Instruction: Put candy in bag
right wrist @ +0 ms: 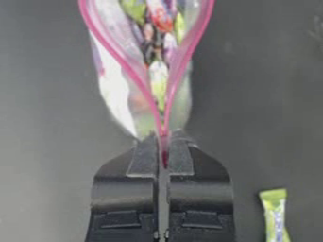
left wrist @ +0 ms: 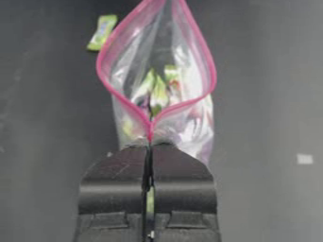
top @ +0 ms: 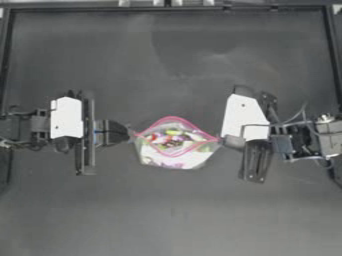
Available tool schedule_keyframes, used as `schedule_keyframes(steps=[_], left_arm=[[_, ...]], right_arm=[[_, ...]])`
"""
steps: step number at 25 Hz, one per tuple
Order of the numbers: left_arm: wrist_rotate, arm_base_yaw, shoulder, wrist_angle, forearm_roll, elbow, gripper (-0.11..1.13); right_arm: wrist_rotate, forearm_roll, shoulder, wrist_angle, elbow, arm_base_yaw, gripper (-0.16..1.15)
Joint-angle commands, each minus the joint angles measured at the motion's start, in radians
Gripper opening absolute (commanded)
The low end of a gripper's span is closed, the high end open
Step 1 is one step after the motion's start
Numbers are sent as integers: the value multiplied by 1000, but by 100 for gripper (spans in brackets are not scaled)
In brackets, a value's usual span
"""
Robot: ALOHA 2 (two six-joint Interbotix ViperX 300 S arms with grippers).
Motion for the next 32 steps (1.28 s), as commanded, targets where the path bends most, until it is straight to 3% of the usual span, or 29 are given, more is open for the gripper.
schedule_keyframes(steps=[1,13,32], left_arm=[[3,5,8,-11,0,-18,6],[-3,0,51,-20,0,-18,6],[-11,-26,186,-138,-5,-18,6]], right_arm=[[-2,-2,-6,-23,-3,-9,9],[-2,6,55,-98,9,-12,9],[3,5,117,-189,43,-40,9]])
